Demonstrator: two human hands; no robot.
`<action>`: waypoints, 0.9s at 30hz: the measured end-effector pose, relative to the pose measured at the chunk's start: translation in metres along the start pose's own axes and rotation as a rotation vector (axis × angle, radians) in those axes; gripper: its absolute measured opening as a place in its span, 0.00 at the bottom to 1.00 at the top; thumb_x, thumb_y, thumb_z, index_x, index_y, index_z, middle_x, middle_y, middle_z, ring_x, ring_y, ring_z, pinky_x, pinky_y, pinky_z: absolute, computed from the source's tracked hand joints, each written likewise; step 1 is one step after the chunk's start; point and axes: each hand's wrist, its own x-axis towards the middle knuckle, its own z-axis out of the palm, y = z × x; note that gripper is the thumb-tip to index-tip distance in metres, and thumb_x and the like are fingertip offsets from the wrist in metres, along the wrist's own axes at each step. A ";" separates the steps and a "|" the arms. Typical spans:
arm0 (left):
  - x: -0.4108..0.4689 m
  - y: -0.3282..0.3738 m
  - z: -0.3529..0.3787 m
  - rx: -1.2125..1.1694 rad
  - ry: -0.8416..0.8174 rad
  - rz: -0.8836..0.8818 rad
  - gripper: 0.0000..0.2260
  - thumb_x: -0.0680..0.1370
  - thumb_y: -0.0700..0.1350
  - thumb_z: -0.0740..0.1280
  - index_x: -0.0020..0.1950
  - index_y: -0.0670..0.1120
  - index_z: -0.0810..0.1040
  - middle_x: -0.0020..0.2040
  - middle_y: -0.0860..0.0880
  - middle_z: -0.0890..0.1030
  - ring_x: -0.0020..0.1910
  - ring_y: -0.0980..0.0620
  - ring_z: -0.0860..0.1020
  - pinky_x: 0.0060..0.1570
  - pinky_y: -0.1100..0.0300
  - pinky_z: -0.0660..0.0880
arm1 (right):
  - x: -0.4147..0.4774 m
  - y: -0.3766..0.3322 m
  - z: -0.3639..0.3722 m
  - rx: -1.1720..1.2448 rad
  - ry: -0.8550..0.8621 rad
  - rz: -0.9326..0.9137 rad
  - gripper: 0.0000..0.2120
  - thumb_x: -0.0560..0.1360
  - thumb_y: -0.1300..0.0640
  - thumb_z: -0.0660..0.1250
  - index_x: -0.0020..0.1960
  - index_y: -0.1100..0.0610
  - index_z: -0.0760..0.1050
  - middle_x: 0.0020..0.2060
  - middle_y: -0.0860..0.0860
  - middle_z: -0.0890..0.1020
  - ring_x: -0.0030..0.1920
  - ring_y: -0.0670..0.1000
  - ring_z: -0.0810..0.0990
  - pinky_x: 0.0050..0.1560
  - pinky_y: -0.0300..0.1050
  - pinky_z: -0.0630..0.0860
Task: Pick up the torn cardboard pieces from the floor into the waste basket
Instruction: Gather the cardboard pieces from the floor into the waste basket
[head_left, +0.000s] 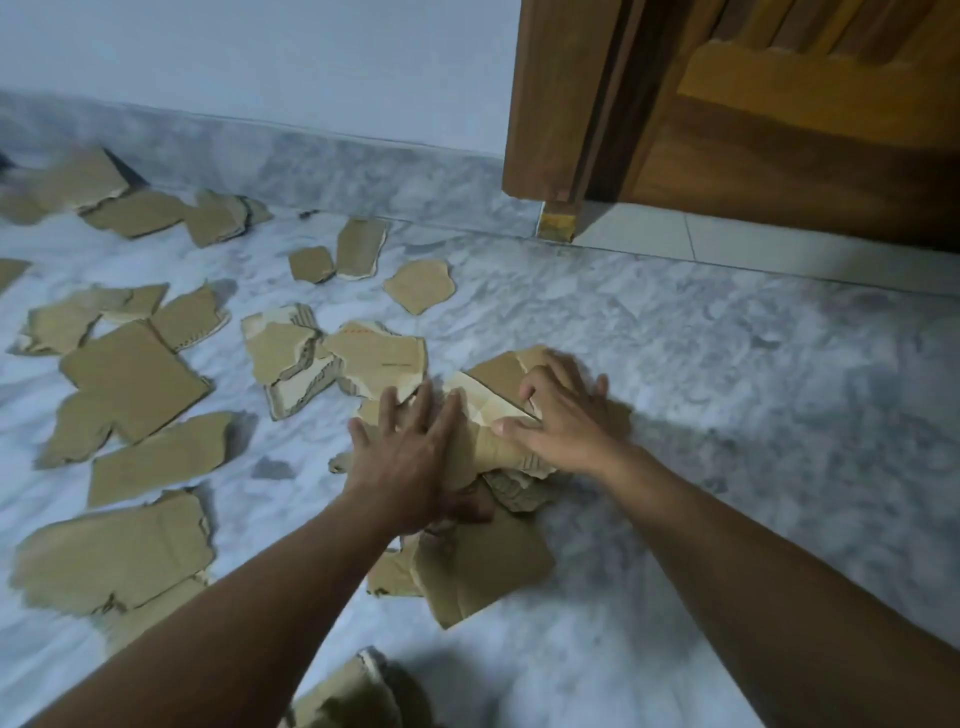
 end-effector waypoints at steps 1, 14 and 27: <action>-0.005 0.002 0.004 -0.012 0.006 0.013 0.58 0.64 0.81 0.60 0.80 0.56 0.32 0.82 0.50 0.35 0.80 0.36 0.38 0.71 0.28 0.51 | -0.007 -0.001 -0.004 0.006 -0.005 -0.003 0.23 0.73 0.36 0.69 0.60 0.45 0.64 0.71 0.46 0.64 0.78 0.52 0.56 0.77 0.65 0.40; -0.091 0.027 0.044 0.103 -0.008 0.183 0.56 0.73 0.63 0.71 0.79 0.51 0.28 0.79 0.43 0.28 0.79 0.32 0.37 0.71 0.26 0.49 | -0.101 -0.002 0.010 -0.100 -0.195 0.047 0.57 0.56 0.22 0.69 0.76 0.45 0.55 0.80 0.50 0.50 0.81 0.55 0.43 0.78 0.62 0.45; -0.125 0.057 0.064 -0.123 0.165 -0.241 0.64 0.56 0.81 0.65 0.81 0.50 0.45 0.77 0.41 0.55 0.71 0.36 0.60 0.65 0.42 0.66 | -0.151 -0.007 0.012 -0.031 -0.166 0.216 0.63 0.65 0.25 0.70 0.82 0.45 0.35 0.83 0.51 0.42 0.81 0.63 0.44 0.76 0.67 0.53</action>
